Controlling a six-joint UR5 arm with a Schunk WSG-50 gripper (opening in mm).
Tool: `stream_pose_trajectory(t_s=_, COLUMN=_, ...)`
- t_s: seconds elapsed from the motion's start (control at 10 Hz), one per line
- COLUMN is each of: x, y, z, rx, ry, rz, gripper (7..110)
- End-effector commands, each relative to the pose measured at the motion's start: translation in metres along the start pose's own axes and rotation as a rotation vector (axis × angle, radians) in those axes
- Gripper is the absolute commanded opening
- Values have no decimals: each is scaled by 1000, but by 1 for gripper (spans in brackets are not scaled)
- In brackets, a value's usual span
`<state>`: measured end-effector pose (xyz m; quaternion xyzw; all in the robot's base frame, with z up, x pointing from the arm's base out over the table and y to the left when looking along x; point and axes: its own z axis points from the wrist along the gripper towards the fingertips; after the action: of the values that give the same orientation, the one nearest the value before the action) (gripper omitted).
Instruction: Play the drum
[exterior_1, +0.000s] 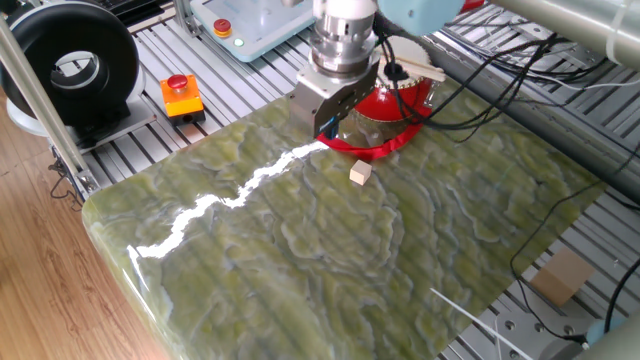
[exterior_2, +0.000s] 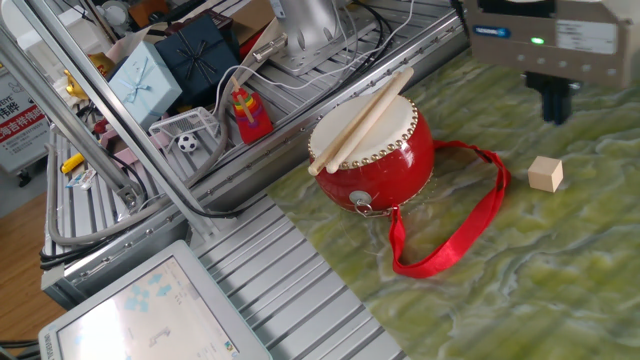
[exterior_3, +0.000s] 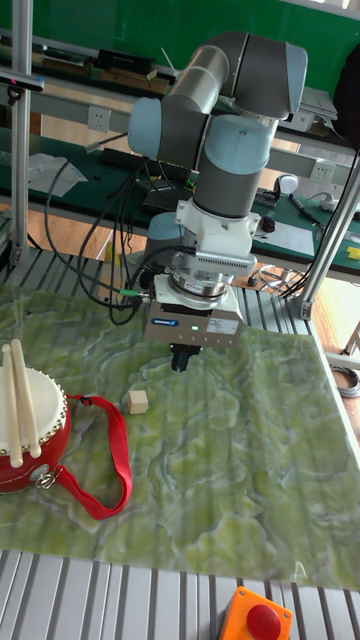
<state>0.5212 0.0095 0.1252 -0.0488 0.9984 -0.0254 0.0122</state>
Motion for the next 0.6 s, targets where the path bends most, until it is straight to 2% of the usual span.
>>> stream_pose_trajectory(t_s=0.0, x=-8, y=-24, z=-9, rx=31, ry=2, rz=63, gripper=7)
stream_pose_trajectory(t_s=0.1, x=-8, y=-17, z=-8, rx=6, ry=3, rz=82, gripper=7)
stream_pose_trajectory(t_s=0.3, x=-10, y=-10, z=-8, rx=-6, ry=-8, rz=88, gripper=7)
stream_pose_trajectory(t_s=0.5, x=-13, y=0, z=-10, rx=-40, ry=-21, rz=80, gripper=7)
